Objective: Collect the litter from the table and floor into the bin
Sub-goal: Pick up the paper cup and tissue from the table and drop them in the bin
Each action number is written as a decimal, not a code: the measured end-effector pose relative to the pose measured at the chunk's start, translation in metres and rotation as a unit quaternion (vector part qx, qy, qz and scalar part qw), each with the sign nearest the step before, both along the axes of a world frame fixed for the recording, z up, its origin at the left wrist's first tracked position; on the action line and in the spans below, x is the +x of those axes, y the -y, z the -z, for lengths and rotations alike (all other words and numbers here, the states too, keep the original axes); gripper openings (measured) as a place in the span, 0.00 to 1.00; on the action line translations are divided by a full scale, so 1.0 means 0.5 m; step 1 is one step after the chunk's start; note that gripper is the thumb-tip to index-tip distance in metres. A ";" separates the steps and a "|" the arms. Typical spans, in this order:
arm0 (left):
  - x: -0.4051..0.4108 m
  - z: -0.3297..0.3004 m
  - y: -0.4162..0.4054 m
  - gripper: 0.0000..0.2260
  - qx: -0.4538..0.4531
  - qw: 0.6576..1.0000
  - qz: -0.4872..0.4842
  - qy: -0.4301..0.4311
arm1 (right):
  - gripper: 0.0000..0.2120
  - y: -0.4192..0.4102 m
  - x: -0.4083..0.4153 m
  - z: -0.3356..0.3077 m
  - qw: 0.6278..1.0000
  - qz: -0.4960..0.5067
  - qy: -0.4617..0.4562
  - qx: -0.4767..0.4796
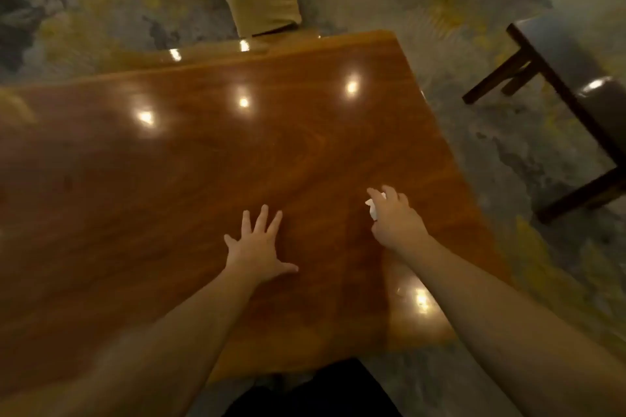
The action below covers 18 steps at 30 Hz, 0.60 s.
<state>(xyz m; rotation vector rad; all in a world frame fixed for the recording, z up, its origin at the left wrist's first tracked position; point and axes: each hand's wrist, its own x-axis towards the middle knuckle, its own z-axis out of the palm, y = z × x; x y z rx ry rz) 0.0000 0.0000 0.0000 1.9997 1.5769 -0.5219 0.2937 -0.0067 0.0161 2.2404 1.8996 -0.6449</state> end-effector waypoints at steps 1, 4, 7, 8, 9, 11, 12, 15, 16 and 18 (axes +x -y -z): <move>0.002 0.008 -0.003 0.56 -0.017 1.000 -0.005 0.002 | 0.34 -0.007 0.003 0.004 1.000 -0.007 0.002 -0.011; -0.004 0.027 -0.004 0.56 -0.028 0.999 -0.022 0.000 | 0.23 -0.014 0.013 0.030 0.999 -0.045 0.013 -0.010; -0.004 0.032 -0.005 0.55 -0.024 0.999 -0.023 0.004 | 0.16 -0.015 0.007 0.045 0.997 -0.068 0.006 0.021; -0.005 0.034 -0.006 0.55 -0.022 0.999 -0.023 0.002 | 0.15 -0.013 0.000 0.046 0.997 -0.073 -0.006 0.030; -0.003 0.034 -0.006 0.55 -0.023 0.999 -0.028 0.005 | 0.14 -0.008 -0.009 0.048 0.996 -0.083 -0.019 0.038; -0.002 0.033 -0.007 0.55 -0.024 0.999 -0.029 0.007 | 0.12 0.002 -0.035 0.050 0.993 -0.100 -0.051 0.048; -0.002 0.031 -0.007 0.55 -0.025 0.999 -0.028 0.005 | 0.11 0.007 -0.050 0.050 0.991 -0.106 -0.070 0.050; -0.002 0.029 -0.010 0.55 -0.024 0.999 -0.022 -0.003 | 0.10 0.021 -0.105 0.044 0.987 -0.113 -0.106 0.048; 0.001 0.028 -0.011 0.55 -0.025 1.000 -0.015 -0.012 | 0.10 0.025 -0.121 0.042 0.987 -0.109 -0.112 0.047; -0.006 0.021 -0.009 0.52 -0.022 1.000 0.001 -0.020 | 0.09 0.036 -0.162 0.035 0.987 -0.103 -0.117 0.046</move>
